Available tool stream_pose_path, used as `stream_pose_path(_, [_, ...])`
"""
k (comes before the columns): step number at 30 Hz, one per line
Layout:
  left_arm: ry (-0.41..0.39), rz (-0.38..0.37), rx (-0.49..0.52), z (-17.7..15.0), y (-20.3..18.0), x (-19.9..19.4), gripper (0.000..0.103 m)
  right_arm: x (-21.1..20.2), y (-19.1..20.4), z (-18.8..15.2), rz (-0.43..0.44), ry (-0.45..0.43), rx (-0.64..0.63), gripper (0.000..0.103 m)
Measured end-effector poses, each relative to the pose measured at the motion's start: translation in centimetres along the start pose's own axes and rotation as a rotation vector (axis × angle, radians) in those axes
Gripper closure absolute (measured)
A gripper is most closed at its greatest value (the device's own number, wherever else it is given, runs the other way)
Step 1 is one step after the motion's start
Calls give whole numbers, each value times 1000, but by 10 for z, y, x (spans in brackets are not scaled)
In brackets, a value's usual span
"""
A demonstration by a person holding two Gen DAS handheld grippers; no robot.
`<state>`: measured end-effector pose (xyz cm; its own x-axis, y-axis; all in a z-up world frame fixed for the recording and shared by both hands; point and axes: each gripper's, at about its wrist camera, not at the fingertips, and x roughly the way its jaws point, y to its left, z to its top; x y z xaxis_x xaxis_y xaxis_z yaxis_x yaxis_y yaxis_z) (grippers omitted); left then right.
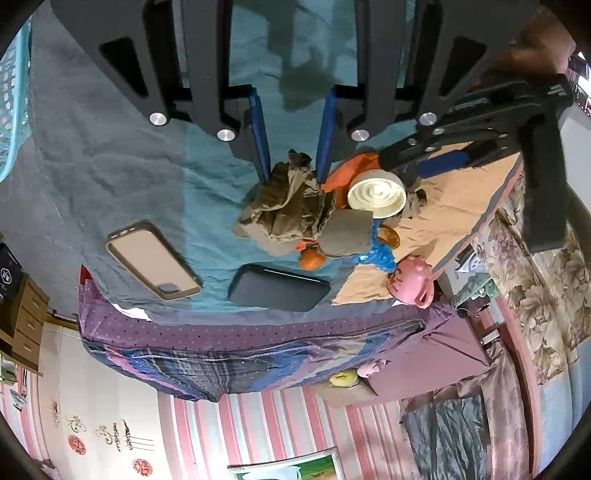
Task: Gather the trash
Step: 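Grasp the white plastic tub by its rim with the left gripper, then carry the white tub and brown cloth to the blue basket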
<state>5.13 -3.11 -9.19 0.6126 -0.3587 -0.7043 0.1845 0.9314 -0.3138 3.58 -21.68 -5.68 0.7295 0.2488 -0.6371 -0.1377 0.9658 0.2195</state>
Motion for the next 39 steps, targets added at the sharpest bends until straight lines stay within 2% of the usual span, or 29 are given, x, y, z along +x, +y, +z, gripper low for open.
stream_pose_path(10, [-30, 39, -87, 10, -1, 17, 29, -9, -17, 1, -4, -12, 11, 77])
stream_pose_path(12, [-38, 37, -103, 12, 0, 18, 37, -11, -23, 0, -17, -14, 19, 77])
stream_pose_path(14, [-32, 27, -112, 14, 0, 20, 64, -15, -28, 0, -21, -20, 30, 77])
stream_pose_path(15, [-32, 22, -117, 14, -1, 20, 69, -16, -29, -1, -22, -21, 32, 77])
stream_pose_path(16, [-31, 19, -118, 14, -1, 19, 77, -18, -31, -1, -24, -23, 31, 77])
stream_pose_path(18, [-36, 2, -121, 14, -2, 17, 82, -21, -34, -3, -28, -23, 28, 77])
stream_pose_path(20, [-48, -9, -106, 14, -6, 11, 91, -24, -37, -4, -31, -27, 31, 77])
stream_pose_path(27, [-79, -24, -80, 10, -13, -2, 92, -31, -44, -4, -31, -43, 44, 77])
stream_pose_path(33, [-163, -31, -57, 14, -22, -31, 92, -45, -45, -4, -27, -78, 34, 77])
stream_pose_path(39, [-224, -63, 14, 16, -48, -55, 92, -66, -49, -7, -39, -117, 12, 77])
